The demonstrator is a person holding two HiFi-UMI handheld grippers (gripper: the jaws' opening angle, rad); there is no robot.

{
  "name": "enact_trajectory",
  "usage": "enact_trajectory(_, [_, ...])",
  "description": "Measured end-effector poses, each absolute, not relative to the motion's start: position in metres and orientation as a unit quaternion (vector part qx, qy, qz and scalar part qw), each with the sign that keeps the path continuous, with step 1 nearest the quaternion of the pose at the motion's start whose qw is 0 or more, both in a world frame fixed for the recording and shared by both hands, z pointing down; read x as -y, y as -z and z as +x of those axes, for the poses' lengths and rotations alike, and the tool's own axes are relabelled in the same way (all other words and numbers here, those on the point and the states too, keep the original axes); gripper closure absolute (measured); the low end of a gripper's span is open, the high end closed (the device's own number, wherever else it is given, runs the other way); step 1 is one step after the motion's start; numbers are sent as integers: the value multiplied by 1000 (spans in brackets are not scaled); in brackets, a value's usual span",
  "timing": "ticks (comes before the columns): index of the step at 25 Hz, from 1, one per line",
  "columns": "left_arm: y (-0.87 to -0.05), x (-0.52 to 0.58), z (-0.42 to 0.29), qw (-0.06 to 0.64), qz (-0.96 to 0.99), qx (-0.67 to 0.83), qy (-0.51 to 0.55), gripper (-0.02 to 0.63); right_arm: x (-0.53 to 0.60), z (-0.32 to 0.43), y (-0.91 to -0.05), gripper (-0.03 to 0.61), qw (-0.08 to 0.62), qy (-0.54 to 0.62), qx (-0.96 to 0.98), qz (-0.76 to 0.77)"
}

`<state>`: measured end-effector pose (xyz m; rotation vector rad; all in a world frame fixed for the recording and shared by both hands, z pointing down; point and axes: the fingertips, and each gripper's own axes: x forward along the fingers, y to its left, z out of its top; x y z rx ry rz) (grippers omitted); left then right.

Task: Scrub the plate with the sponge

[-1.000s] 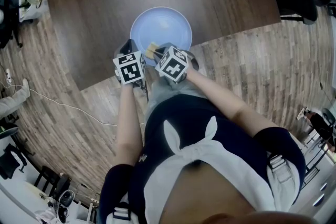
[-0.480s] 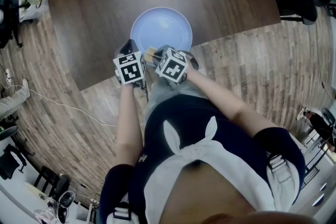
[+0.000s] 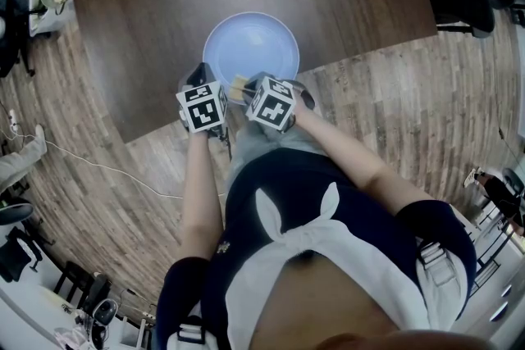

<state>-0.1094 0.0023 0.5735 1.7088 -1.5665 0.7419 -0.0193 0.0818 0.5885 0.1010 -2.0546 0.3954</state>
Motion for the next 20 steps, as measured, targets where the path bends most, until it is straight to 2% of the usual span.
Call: enact_trajectory(20, [-575, -3, -108, 347, 658, 602, -290, 615, -71, 17, -592, 555, 537, -129, 832, 51])
